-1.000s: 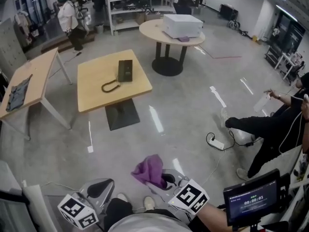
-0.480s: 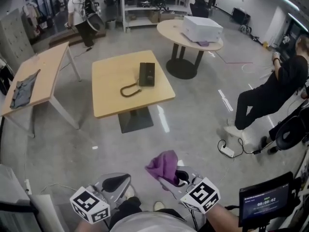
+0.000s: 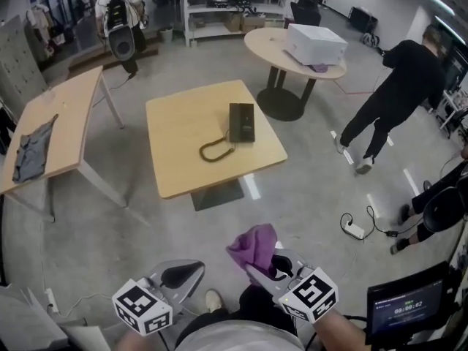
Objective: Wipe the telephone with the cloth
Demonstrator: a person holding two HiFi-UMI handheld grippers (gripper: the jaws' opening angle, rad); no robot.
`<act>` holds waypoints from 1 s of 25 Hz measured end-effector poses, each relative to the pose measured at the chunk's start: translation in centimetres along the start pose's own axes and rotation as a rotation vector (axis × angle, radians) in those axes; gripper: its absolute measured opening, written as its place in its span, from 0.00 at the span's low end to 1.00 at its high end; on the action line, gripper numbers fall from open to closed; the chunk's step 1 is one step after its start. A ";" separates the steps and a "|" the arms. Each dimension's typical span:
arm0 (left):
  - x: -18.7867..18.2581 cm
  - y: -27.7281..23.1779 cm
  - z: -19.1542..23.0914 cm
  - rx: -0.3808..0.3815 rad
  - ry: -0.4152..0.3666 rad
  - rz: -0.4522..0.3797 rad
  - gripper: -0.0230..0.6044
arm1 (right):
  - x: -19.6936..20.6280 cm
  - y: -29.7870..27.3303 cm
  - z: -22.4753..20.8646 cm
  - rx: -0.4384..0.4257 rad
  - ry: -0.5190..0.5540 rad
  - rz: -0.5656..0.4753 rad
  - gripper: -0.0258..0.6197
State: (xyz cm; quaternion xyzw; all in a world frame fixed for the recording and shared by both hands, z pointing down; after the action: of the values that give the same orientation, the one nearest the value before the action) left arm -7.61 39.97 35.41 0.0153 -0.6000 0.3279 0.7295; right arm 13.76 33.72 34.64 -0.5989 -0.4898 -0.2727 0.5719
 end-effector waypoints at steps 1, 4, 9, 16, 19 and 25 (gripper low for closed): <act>-0.5 0.2 0.5 0.002 0.009 0.002 0.04 | -0.7 -0.2 0.2 0.001 -0.006 0.005 0.22; -1.6 -1.4 2.1 0.012 0.027 0.004 0.04 | -1.7 -0.4 -1.6 0.012 -0.015 0.011 0.22; -2.7 -9.1 5.1 0.011 0.061 0.014 0.06 | -1.0 -0.8 -9.8 0.038 -0.040 0.001 0.22; -7.6 -17.0 9.0 -0.013 0.044 0.038 0.12 | -3.0 -1.0 -18.7 0.023 -0.023 -0.018 0.22; -8.9 -20.9 11.3 -0.012 0.082 0.059 0.17 | -3.3 -0.9 -22.8 0.029 -0.027 -0.016 0.22; -10.4 -26.1 16.6 -0.011 0.117 0.114 0.21 | -3.3 -2.0 -27.1 0.058 -0.077 -0.019 0.22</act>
State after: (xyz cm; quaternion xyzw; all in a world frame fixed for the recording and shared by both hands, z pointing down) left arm -9.75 7.81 40.49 -0.0423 -0.5581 0.3660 0.7435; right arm 17.02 6.79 37.92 -0.5875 -0.5249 -0.2405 0.5670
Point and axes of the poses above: the fingertips, and each gripper's own axes: y backward along the fingers, z to its left, x out of its underside, the point moved 8 cm from there along y, backward along the fingers, and after that the axes turned 12 degrees about -x, right-handed, at the moved point
